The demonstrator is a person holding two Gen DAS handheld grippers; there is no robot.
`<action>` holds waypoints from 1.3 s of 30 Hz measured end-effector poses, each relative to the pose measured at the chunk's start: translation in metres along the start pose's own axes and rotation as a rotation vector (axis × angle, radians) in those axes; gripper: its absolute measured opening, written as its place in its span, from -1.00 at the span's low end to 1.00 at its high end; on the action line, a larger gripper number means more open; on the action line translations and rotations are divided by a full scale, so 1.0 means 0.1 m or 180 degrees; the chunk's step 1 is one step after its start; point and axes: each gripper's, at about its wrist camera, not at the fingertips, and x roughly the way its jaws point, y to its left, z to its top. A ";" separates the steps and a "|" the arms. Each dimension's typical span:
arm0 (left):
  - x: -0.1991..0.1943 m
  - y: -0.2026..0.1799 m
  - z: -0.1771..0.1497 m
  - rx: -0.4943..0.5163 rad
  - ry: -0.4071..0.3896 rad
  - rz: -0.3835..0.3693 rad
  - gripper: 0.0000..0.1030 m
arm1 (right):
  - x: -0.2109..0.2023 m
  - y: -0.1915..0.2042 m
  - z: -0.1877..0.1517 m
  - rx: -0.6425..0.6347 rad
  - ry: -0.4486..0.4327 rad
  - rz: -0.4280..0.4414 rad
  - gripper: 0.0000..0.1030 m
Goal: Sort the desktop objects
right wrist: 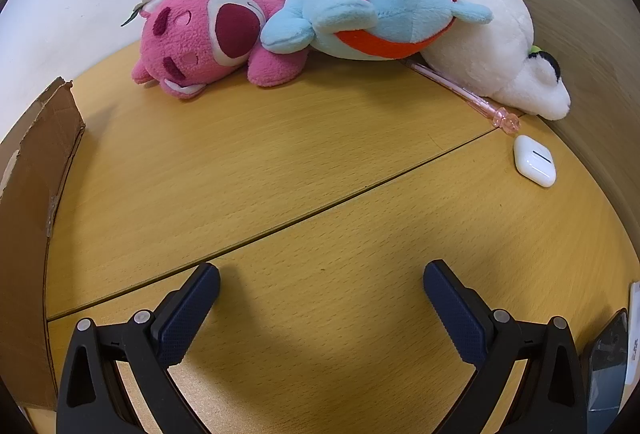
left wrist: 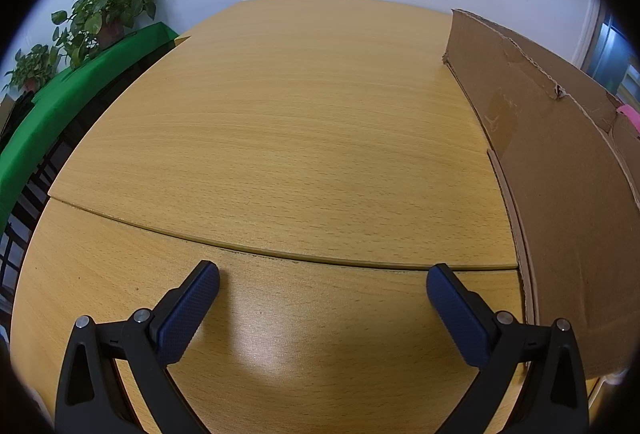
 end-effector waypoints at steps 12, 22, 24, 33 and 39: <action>-1.39 -0.22 -0.32 0.0332 -0.0429 -0.0110 0.99 | -1.17 0.20 -0.58 -0.0874 -0.0173 0.0691 1.00; -2.37 -1.18 -0.96 0.0562 -0.0006 -0.2292 0.99 | -2.59 1.49 -1.19 -0.1877 0.0053 0.2516 1.00; -2.30 -1.34 -1.12 0.0607 0.0176 -0.2424 0.99 | -2.54 1.73 -1.32 -0.1837 0.0383 0.2783 1.00; -1.71 -1.45 -1.57 0.0340 0.0973 -0.2395 0.87 | -2.29 2.44 -1.72 -0.1692 0.1481 0.3156 1.00; -1.60 -1.45 -1.72 0.0203 0.1126 -0.2486 0.81 | -2.14 2.92 -1.79 -0.1877 0.1897 0.2977 1.00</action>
